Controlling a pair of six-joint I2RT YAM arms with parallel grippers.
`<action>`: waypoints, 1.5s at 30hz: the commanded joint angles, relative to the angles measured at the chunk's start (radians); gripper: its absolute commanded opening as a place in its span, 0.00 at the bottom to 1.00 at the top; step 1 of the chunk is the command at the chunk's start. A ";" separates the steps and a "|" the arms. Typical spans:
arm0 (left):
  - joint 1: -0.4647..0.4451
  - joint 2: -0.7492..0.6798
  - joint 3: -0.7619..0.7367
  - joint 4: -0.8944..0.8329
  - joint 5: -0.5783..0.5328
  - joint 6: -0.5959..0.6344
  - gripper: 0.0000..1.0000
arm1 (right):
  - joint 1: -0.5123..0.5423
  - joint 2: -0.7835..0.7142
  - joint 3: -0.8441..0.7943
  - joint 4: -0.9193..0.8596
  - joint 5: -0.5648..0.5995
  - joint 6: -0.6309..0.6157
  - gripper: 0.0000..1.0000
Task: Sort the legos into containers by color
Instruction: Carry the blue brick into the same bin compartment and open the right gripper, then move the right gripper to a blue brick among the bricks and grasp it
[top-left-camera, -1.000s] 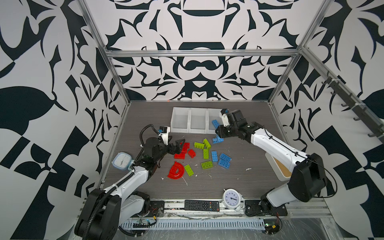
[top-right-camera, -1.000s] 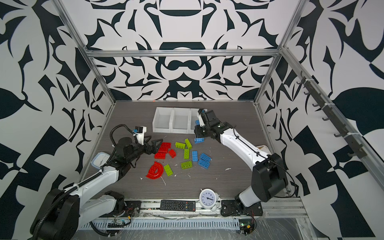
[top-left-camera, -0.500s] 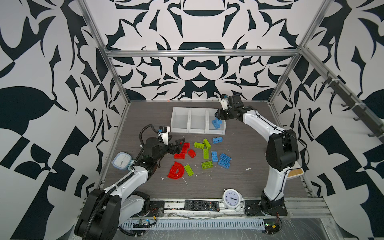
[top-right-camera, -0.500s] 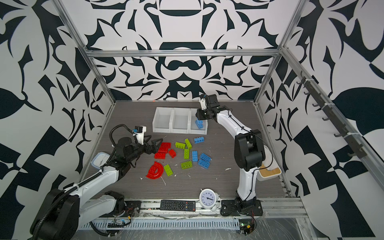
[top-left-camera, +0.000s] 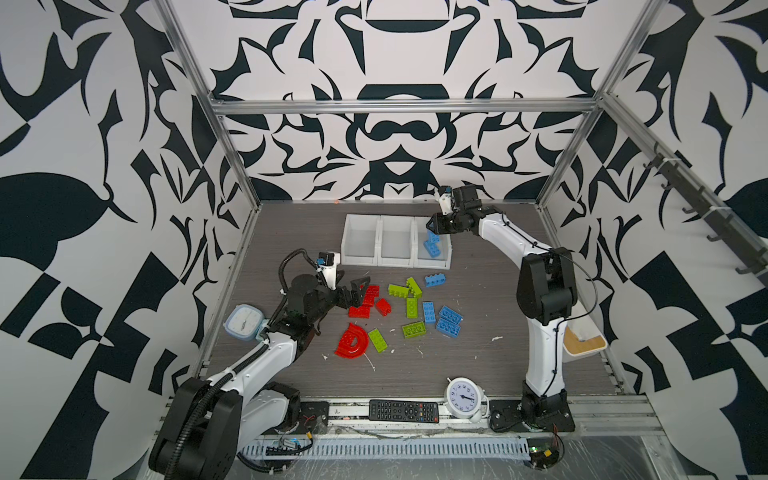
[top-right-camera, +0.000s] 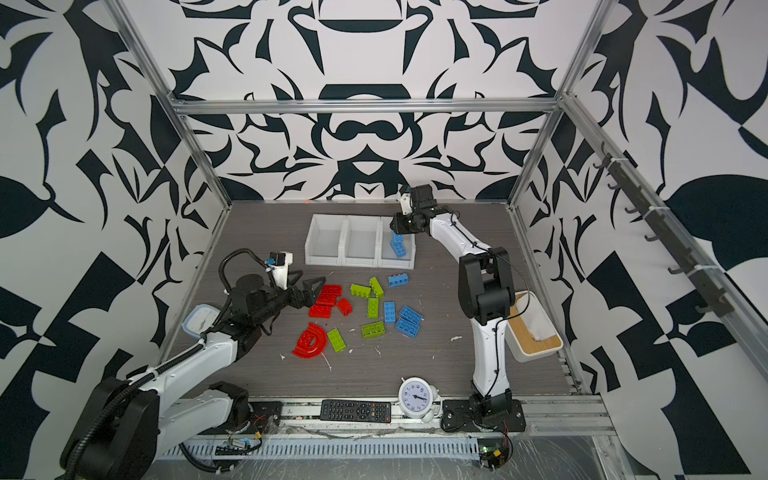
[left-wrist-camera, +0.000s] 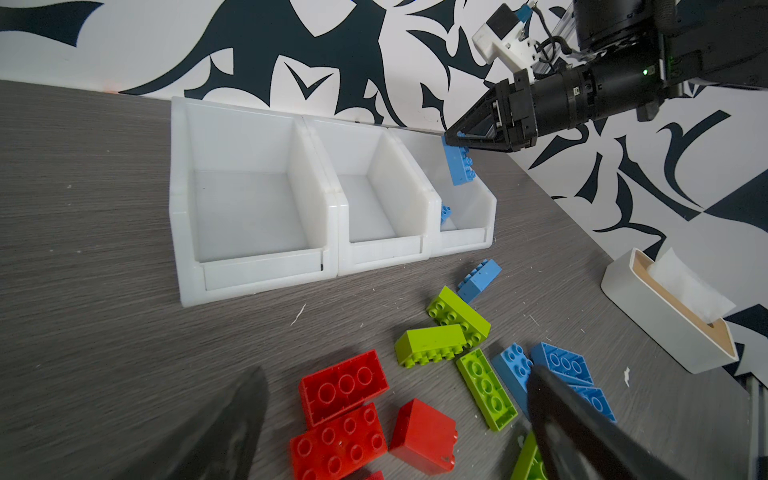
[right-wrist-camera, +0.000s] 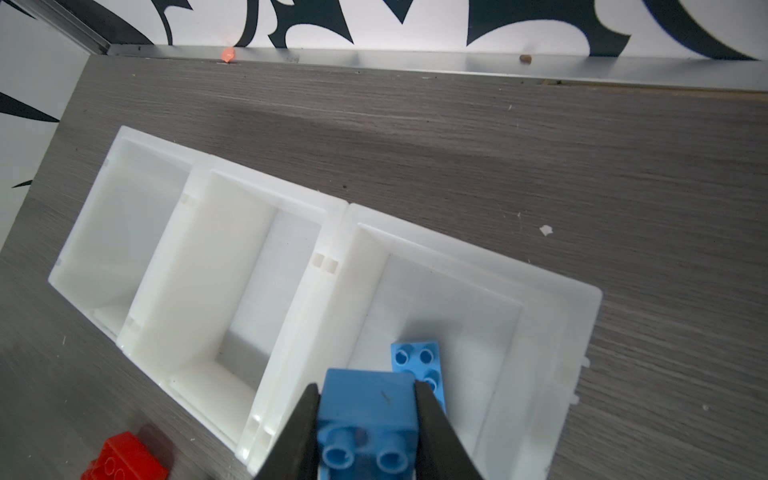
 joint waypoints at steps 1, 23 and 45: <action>-0.002 -0.006 0.000 0.009 0.001 0.002 1.00 | -0.002 0.002 0.061 -0.003 -0.042 0.014 0.22; -0.002 -0.047 -0.012 0.005 -0.006 0.001 1.00 | 0.015 -0.282 -0.235 -0.095 0.024 -0.006 0.55; -0.002 -0.038 -0.013 0.005 -0.031 0.010 1.00 | 0.362 -0.566 -0.700 -0.124 0.374 0.096 0.54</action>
